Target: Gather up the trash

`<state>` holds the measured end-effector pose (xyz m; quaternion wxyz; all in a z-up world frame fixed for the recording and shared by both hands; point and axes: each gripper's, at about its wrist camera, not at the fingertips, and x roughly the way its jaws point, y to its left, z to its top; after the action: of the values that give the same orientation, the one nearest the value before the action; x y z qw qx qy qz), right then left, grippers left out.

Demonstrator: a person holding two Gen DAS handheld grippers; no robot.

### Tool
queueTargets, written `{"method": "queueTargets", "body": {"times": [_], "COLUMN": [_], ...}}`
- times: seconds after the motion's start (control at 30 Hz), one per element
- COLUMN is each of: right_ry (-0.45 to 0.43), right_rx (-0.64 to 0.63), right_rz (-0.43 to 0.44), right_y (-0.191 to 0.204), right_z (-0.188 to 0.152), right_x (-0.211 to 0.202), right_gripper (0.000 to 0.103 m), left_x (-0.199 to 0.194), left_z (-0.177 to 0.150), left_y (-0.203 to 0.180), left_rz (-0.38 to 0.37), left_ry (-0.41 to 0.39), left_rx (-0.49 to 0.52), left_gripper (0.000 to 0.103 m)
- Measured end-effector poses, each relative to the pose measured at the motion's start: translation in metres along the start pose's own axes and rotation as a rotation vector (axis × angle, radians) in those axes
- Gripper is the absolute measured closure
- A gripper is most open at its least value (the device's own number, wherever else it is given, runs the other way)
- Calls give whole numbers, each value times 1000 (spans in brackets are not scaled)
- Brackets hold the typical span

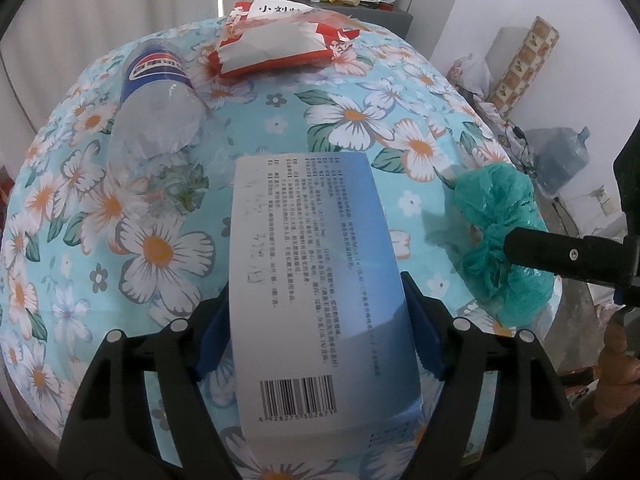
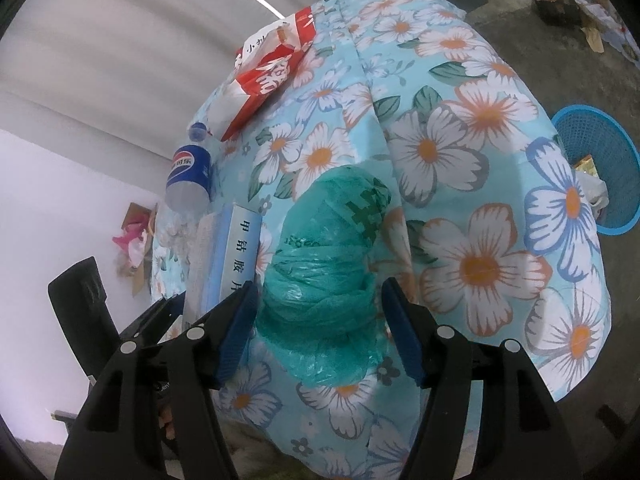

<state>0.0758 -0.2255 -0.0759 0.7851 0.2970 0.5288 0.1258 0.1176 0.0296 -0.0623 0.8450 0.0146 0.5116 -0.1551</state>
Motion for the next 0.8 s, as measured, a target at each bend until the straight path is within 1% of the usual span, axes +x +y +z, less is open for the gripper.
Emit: {"method": "queueTargets", "body": {"times": [0.13,0.57,0.8], "right_ry": [-1,-18,-33], "right_rx": [13,19,18], "right_rz": [12,19,20], "right_y": [-2,-5,-4], "right_z": [0,0,1], "right_x": [1,-2,-5], "right_gripper": [47,51,52], "left_x": [-1,-10,-16], "left_z": [0,-2,-3], "left_y": [-1,-1,0], "left_rz": [8,30,28], "left_ry": [-8,-37,-60], "left_rx": [5,12,5], "left_gripper": [32,33,33]}}
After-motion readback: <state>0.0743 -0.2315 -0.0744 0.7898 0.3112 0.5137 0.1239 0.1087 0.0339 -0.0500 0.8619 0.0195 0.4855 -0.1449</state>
